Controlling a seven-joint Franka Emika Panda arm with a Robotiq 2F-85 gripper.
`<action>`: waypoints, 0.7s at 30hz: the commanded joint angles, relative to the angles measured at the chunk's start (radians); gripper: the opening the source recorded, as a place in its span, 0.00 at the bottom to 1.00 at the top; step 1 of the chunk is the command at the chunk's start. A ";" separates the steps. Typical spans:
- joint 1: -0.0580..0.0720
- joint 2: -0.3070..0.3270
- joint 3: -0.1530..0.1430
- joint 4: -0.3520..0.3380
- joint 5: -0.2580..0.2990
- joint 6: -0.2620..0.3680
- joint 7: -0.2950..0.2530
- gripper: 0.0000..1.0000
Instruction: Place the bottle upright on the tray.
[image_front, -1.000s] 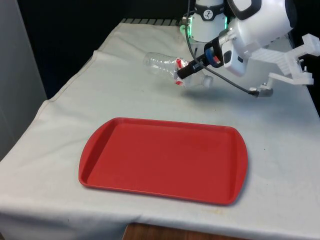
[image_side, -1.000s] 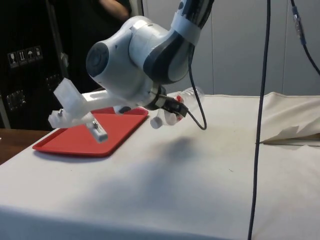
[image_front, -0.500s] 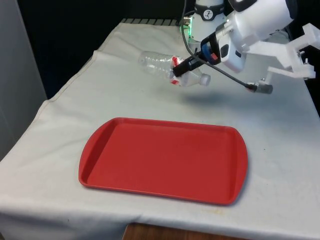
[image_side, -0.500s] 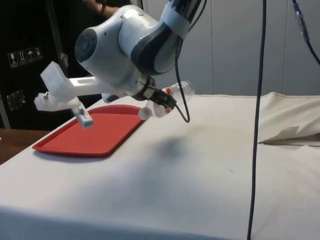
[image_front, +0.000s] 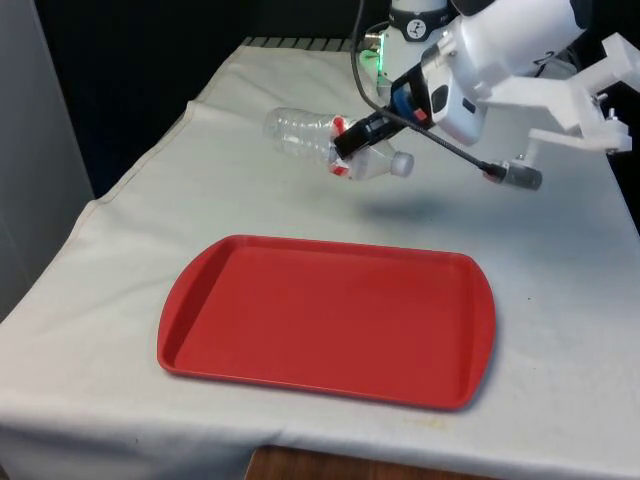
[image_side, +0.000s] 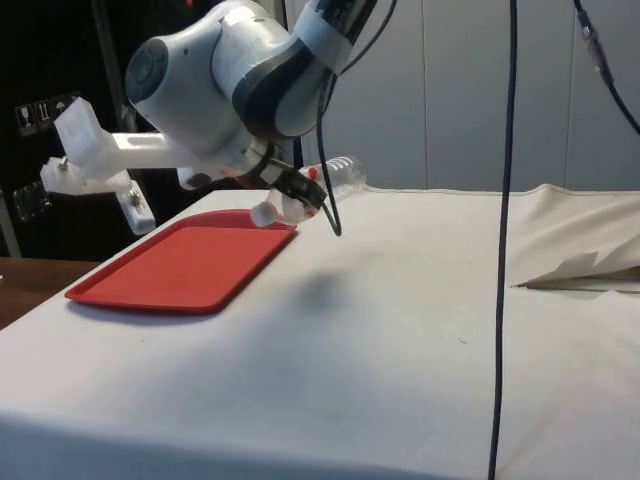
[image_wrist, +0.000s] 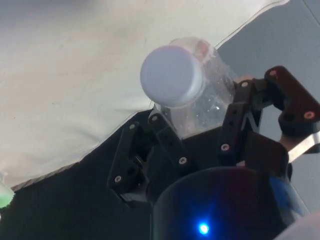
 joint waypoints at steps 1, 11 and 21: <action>-0.005 0.003 0.001 0.012 0.008 0.002 -0.009 0.14; -0.012 0.008 0.000 0.068 0.014 -0.001 -0.015 0.14; -0.014 0.002 0.001 0.113 0.024 -0.009 -0.021 0.14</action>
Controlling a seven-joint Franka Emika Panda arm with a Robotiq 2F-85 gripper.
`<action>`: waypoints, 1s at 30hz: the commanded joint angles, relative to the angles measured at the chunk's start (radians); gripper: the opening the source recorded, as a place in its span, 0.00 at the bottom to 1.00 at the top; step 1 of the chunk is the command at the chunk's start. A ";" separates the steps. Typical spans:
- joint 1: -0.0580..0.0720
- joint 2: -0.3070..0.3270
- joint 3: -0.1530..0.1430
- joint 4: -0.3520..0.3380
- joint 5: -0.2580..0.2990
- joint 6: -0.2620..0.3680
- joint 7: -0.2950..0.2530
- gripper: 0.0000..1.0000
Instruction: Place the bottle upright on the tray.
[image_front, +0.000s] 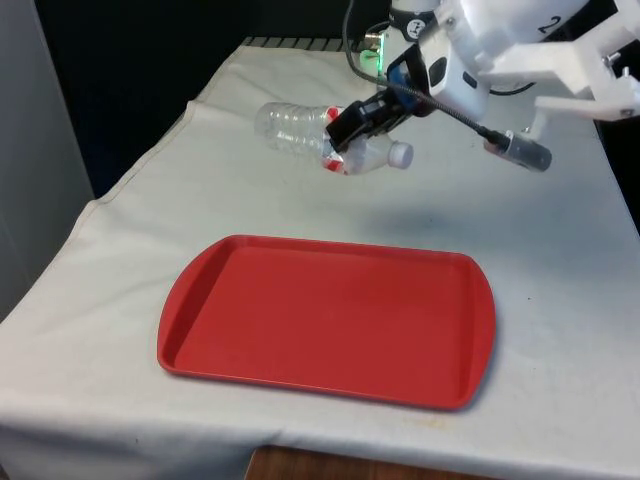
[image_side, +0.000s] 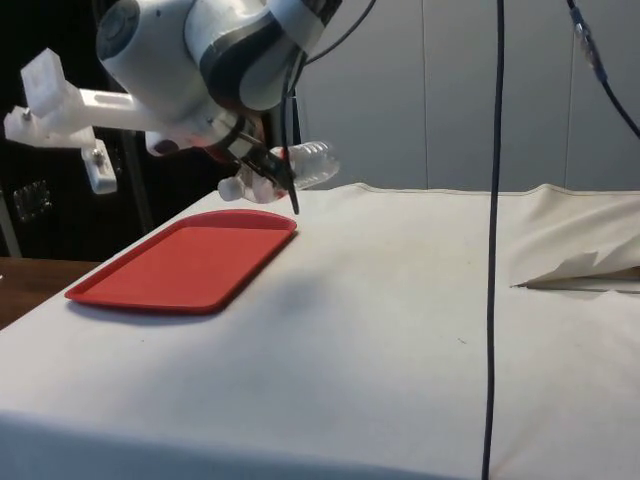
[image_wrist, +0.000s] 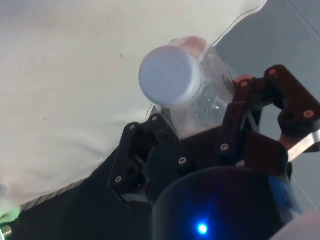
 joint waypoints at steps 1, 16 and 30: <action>-0.004 -0.004 0.002 0.008 0.011 -0.001 -0.010 0.14; -0.013 0.021 -0.001 0.069 0.042 0.059 -0.005 0.14; -0.021 0.020 -0.005 0.106 0.080 0.099 -0.005 0.14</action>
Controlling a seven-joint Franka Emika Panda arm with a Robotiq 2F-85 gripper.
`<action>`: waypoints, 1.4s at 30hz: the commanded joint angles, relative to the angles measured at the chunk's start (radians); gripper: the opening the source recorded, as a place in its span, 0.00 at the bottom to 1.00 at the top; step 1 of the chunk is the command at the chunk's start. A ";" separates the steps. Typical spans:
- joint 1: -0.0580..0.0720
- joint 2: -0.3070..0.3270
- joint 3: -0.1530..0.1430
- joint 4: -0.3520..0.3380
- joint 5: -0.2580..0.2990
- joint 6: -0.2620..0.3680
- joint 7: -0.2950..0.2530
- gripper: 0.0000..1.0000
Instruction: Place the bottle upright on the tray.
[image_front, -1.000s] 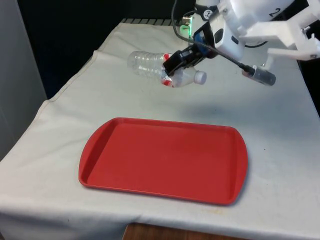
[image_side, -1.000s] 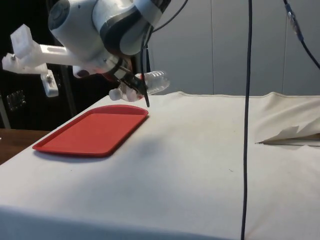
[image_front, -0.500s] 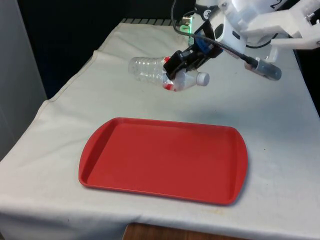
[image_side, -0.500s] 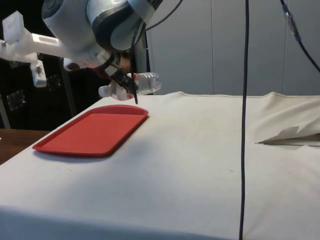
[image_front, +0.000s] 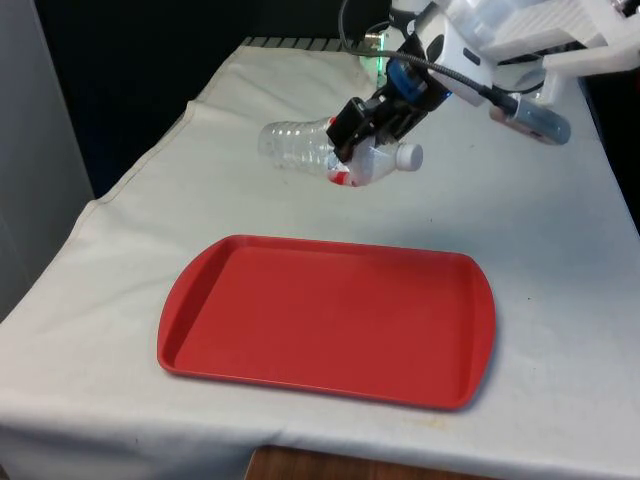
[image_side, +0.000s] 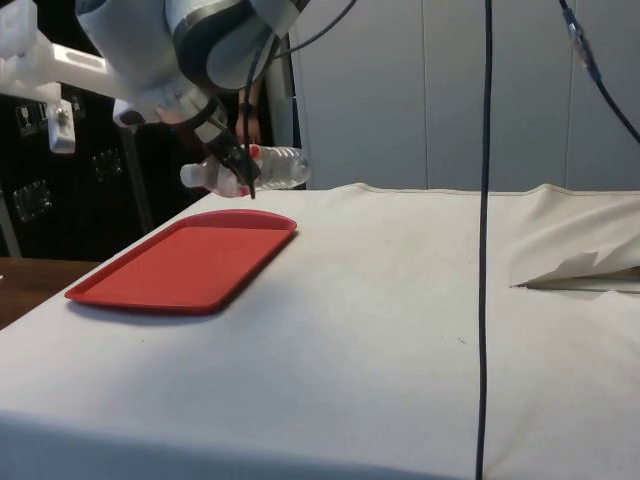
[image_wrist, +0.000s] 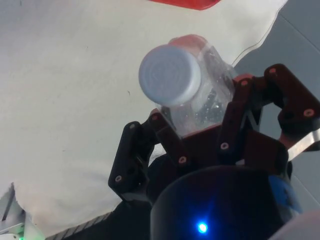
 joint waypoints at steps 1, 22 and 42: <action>-0.006 -0.002 0.003 0.003 0.010 0.009 -0.004 0.14; -0.013 -0.006 -0.004 0.028 0.042 0.085 0.040 0.14; -0.016 0.002 -0.017 0.043 0.077 0.172 0.126 0.14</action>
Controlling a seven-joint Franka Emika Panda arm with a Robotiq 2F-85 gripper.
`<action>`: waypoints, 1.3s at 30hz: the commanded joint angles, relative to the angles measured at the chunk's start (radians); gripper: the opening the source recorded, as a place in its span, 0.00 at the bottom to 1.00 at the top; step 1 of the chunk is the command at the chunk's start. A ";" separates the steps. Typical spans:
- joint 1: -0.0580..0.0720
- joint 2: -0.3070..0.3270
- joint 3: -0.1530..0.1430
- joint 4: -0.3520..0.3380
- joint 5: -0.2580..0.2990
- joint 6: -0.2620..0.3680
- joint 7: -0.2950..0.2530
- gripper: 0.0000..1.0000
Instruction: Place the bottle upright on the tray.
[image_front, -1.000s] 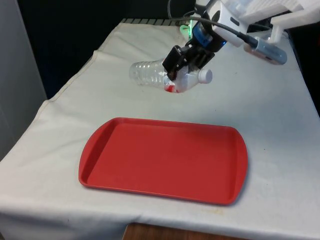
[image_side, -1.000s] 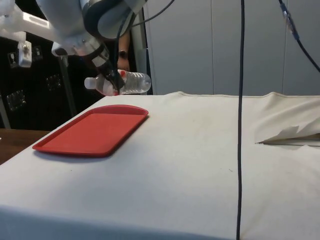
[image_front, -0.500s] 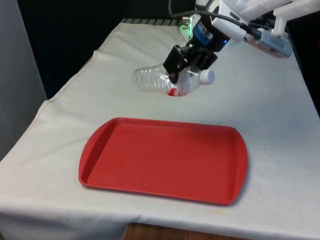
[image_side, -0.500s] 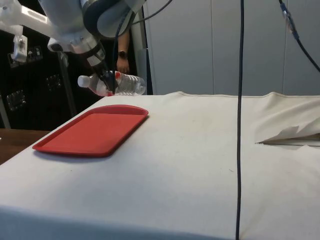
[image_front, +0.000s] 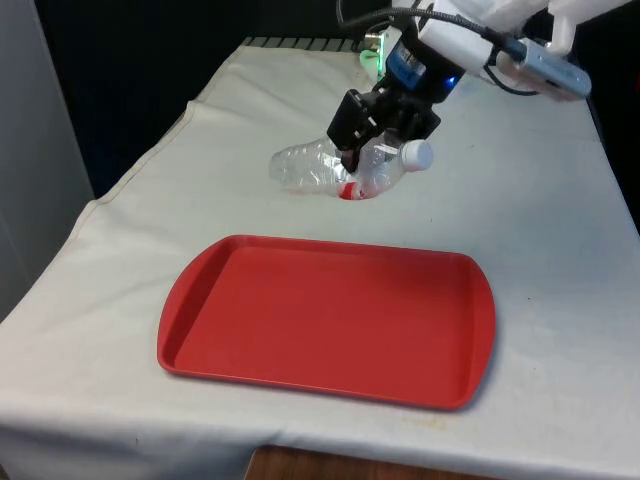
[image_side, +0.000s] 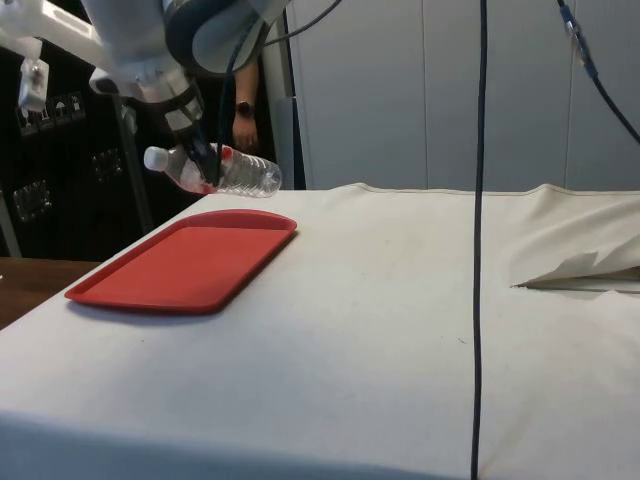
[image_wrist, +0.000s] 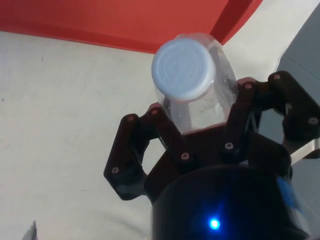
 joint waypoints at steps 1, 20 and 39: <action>-0.004 0.003 0.002 0.007 0.008 0.009 0.002 0.14; -0.006 0.006 -0.015 0.036 0.037 0.068 0.073 0.14; -0.007 0.012 -0.033 0.035 0.070 0.169 0.154 0.14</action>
